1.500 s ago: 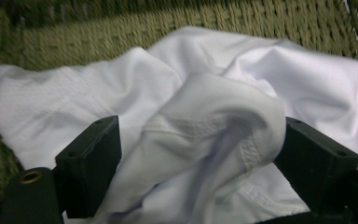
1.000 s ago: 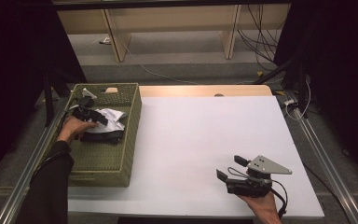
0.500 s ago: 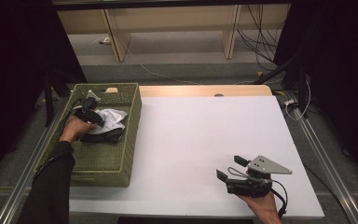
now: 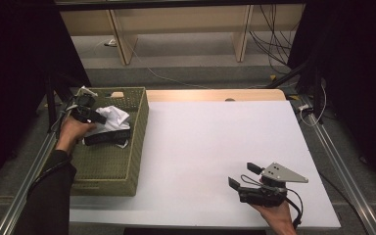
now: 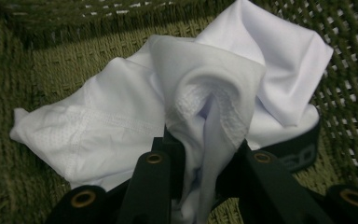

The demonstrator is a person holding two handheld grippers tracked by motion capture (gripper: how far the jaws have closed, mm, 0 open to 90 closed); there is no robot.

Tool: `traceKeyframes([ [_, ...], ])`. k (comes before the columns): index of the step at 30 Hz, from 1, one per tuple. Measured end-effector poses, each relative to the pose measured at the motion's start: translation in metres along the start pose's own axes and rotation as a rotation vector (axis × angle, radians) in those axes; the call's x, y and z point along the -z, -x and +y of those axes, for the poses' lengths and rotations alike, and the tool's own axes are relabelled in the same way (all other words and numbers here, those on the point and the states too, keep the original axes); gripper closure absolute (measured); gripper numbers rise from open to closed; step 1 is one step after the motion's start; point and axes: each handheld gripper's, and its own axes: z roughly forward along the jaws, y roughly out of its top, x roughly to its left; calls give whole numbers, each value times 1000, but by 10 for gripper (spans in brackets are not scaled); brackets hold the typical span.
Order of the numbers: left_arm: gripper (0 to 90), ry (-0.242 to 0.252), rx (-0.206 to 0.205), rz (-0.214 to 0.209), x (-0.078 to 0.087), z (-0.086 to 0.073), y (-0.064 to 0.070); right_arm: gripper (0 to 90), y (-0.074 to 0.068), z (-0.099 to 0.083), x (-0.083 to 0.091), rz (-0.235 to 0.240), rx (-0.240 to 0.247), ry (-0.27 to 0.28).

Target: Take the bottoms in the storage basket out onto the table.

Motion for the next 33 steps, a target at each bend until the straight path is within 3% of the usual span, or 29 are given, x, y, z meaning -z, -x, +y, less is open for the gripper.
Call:
traceKeyframes([
  [4,775,33,15,-13,11,0,1,169,0,0,1,-4,0,-6],
  [6,776,64,30,-24,18,-1,1,169,1,0,1,-7,2,-5],
  [7,776,102,43,-34,25,-2,1,169,0,0,1,-6,0,-5],
  [11,776,139,42,-28,35,-5,3,169,0,0,1,-7,1,-6],
  [22,776,292,90,-65,64,-23,10,169,0,0,0,-3,-2,-2],
  [33,777,360,53,-90,77,-29,30,169,0,0,-1,-4,-1,-5],
])
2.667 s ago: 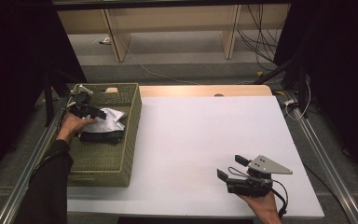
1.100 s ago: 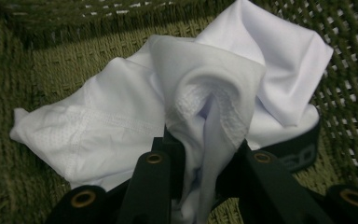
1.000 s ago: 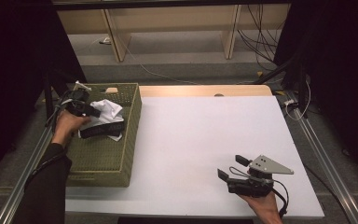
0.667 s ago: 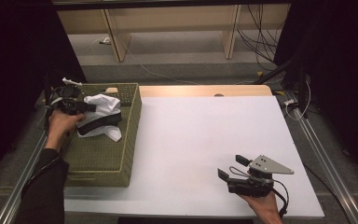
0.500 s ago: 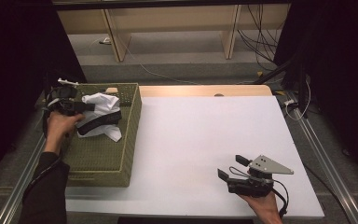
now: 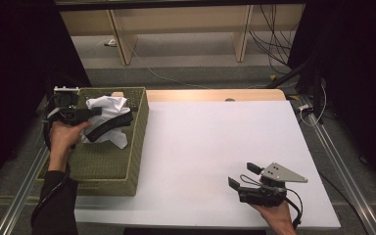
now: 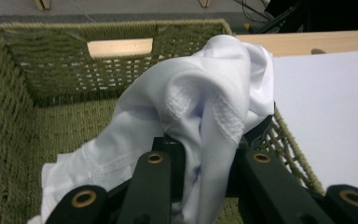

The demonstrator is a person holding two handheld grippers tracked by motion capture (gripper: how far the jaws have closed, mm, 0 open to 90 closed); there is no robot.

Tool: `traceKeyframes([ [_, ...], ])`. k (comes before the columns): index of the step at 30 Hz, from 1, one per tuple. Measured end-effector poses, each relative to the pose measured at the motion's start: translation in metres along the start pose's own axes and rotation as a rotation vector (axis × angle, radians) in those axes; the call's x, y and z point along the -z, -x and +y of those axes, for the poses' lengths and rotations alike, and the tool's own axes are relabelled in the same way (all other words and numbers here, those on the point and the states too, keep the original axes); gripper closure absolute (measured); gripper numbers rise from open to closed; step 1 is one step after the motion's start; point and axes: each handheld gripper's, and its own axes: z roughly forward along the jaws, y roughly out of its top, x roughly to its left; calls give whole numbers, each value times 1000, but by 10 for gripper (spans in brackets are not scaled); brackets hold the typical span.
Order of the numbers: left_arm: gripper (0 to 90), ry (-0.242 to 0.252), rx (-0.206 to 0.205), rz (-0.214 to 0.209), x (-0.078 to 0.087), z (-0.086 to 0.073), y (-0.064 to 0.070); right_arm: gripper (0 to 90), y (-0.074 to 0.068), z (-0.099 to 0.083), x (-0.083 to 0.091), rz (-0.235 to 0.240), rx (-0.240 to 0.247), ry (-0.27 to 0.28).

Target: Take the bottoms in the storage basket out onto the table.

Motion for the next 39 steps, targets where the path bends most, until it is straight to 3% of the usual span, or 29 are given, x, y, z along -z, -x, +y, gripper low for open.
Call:
traceKeyframes([
  [7,778,49,-34,4,18,10,13,169,1,0,0,0,-1,1],
  [17,779,106,-60,-25,36,23,27,169,1,0,0,-1,0,1],
  [39,779,176,-115,-119,48,38,64,169,1,1,2,-5,3,-6],
])
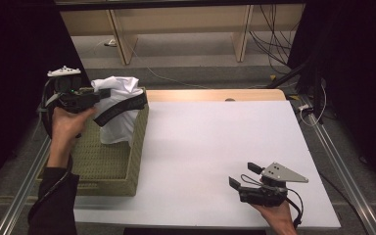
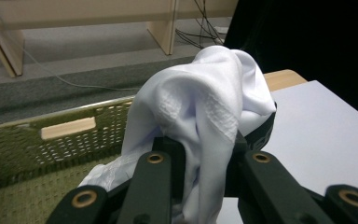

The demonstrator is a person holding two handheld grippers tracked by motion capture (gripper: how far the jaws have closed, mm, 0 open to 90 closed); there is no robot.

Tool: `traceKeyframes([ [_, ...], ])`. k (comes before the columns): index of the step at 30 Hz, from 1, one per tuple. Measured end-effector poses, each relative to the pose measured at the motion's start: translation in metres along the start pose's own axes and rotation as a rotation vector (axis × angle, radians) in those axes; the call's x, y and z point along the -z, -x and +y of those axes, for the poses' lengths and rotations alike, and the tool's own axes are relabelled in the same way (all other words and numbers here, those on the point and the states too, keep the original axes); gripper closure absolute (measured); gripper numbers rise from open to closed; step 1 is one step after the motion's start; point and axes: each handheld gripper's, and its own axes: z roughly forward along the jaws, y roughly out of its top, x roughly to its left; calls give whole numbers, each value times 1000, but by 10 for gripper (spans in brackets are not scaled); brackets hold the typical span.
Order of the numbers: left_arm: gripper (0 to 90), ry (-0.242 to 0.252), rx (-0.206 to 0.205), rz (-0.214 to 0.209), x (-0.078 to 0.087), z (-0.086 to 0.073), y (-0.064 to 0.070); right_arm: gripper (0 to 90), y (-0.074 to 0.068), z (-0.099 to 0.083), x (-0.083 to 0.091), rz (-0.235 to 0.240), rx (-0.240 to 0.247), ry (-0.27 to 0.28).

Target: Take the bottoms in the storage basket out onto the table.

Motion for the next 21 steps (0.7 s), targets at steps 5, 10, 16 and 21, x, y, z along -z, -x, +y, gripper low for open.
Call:
traceKeyframes([
  [5,779,0,-37,-32,-5,4,17,169,0,0,0,0,0,-1],
  [10,780,4,-57,-69,-10,8,32,169,0,0,0,0,0,0],
  [16,780,3,-96,-120,-17,13,56,169,0,0,0,2,0,8],
  [21,781,10,-122,-174,-25,16,76,169,0,0,0,1,1,9],
])
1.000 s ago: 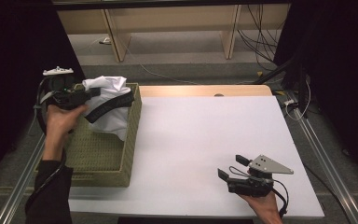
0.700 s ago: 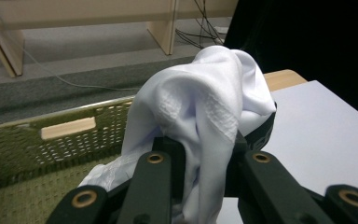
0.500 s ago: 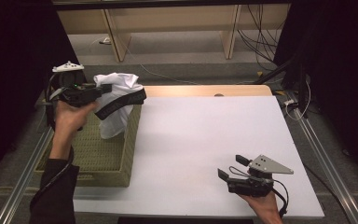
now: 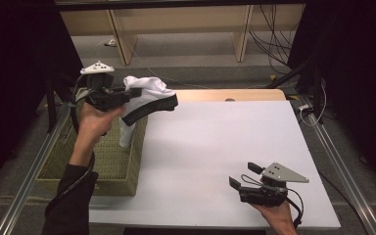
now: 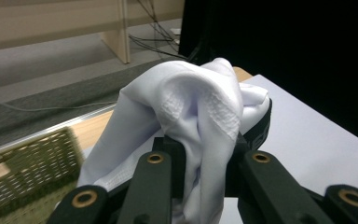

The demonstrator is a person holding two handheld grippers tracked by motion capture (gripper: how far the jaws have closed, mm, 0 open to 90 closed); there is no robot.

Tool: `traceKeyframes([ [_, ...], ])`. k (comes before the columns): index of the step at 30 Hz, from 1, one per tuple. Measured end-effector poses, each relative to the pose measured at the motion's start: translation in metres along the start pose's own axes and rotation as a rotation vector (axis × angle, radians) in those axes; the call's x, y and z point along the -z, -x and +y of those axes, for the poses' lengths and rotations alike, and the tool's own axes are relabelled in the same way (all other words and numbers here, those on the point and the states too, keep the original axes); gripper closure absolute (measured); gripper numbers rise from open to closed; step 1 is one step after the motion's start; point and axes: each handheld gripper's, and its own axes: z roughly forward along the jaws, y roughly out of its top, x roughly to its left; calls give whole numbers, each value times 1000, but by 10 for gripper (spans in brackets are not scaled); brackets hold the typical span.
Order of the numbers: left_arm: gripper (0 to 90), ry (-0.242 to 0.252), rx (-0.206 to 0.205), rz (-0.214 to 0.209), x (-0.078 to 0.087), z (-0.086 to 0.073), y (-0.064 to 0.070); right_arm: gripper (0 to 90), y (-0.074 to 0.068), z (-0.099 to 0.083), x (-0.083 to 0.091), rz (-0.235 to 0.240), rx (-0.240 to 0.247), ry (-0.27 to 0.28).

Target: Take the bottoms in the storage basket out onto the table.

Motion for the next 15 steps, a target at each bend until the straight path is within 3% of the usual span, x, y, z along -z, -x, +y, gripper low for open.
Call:
traceKeyframes([
  [7,781,-4,-44,-59,-17,9,27,169,0,0,0,1,0,3],
  [15,781,-1,-67,-110,-26,15,49,169,1,1,1,-3,-1,3],
])
